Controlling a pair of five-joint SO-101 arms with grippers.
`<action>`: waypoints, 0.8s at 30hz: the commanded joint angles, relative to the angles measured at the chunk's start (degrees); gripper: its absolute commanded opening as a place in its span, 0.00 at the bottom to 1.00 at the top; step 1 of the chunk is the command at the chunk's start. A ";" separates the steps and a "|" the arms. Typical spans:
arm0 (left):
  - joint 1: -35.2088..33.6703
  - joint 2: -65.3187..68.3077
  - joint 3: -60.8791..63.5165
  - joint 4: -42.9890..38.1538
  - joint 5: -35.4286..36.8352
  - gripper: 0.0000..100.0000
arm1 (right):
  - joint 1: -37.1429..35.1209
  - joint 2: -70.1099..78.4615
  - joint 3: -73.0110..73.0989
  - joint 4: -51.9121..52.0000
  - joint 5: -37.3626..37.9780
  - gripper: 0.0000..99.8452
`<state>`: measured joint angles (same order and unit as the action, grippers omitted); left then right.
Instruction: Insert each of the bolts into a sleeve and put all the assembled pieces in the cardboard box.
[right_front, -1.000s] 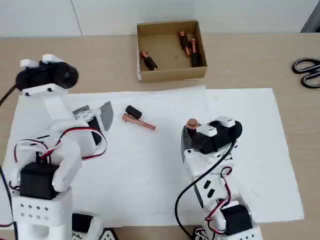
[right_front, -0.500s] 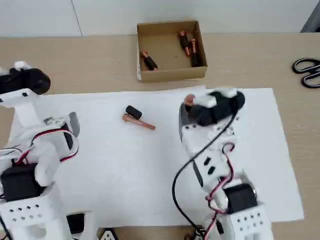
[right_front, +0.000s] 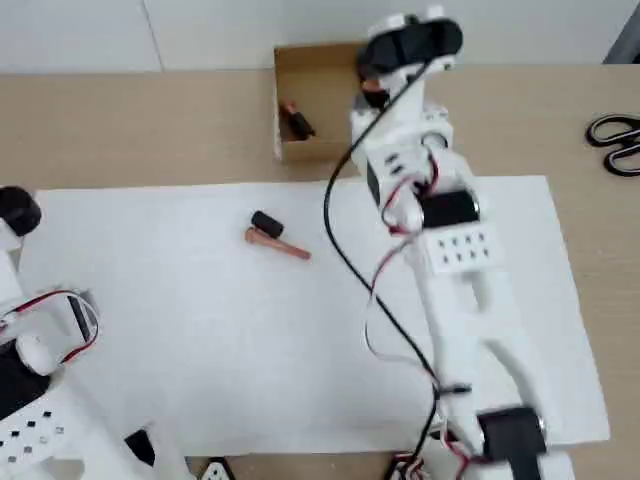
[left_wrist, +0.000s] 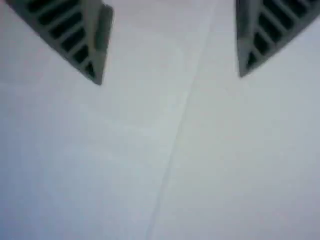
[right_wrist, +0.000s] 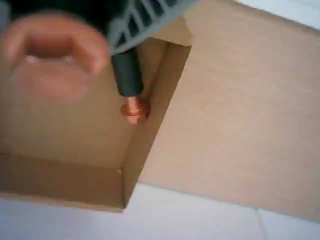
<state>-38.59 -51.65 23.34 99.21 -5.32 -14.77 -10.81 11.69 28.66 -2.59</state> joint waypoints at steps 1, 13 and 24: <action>-5.27 -0.70 -0.22 0.35 -0.88 0.17 | 1.27 11.74 -14.95 -1.89 0.26 0.00; -8.35 -0.70 -0.22 0.35 -0.88 0.17 | 1.19 38.55 -40.79 -1.80 0.26 0.00; -8.18 -0.70 -0.22 0.35 -0.88 0.17 | 1.19 51.82 -53.45 -2.24 0.26 0.00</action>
<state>-46.77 -51.65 23.34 99.38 -5.93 -13.98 40.53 -35.34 28.48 -2.59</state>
